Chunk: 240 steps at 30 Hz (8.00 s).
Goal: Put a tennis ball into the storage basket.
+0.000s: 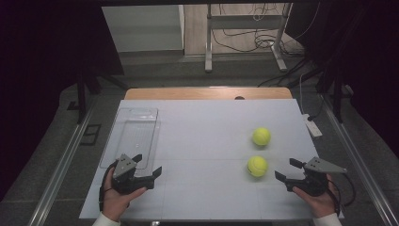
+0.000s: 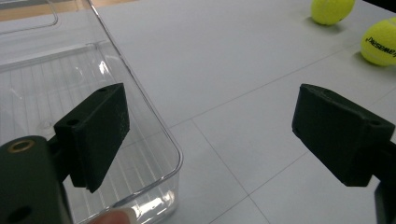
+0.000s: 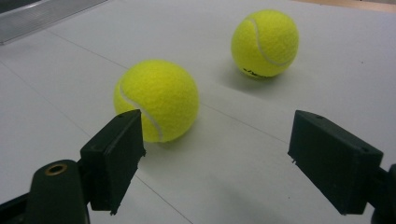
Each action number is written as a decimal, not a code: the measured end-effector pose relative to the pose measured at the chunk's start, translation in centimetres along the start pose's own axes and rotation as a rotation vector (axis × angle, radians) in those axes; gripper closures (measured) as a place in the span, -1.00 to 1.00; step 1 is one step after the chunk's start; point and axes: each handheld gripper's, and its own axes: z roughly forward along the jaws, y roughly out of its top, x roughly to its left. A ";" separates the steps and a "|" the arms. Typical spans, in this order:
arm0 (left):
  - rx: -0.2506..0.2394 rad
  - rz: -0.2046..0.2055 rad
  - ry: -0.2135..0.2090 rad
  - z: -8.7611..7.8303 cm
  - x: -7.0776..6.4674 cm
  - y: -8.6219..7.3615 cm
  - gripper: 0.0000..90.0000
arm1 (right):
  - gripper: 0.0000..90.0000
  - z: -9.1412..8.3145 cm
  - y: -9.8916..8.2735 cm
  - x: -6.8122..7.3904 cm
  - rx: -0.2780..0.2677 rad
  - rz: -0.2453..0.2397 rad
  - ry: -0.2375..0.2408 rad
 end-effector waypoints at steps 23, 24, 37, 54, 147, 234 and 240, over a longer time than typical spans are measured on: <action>0.020 0.033 -0.050 1.6 -2.1 1.8 -0.73 | -0.59 0.4 -0.3 -0.2 -0.003 0.008 0.014; 0.021 0.031 -0.050 1.6 -2.1 1.8 -0.73 | -0.59 0.5 -0.3 -0.2 0.001 0.005 0.014; 0.023 0.025 -0.071 2.5 -2.5 2.5 -0.73 | -0.59 1.0 0.1 0.6 0.004 -0.016 0.039; 0.033 0.062 -0.128 5.4 -4.4 4.6 -0.73 | -0.59 -0.1 -0.3 1.1 -0.002 -0.026 0.029; 0.124 0.161 -0.346 12.3 -10.4 7.7 -0.75 | -0.69 1.7 -0.1 1.1 0.054 -0.039 0.056; 0.196 0.208 -0.449 20.0 -16.5 10.7 -0.75 | -0.69 1.2 -0.2 1.1 0.039 -0.030 0.054; 0.209 0.186 -0.485 20.8 -17.0 10.7 -0.75 | -0.69 1.1 -0.2 1.1 0.038 -0.030 0.053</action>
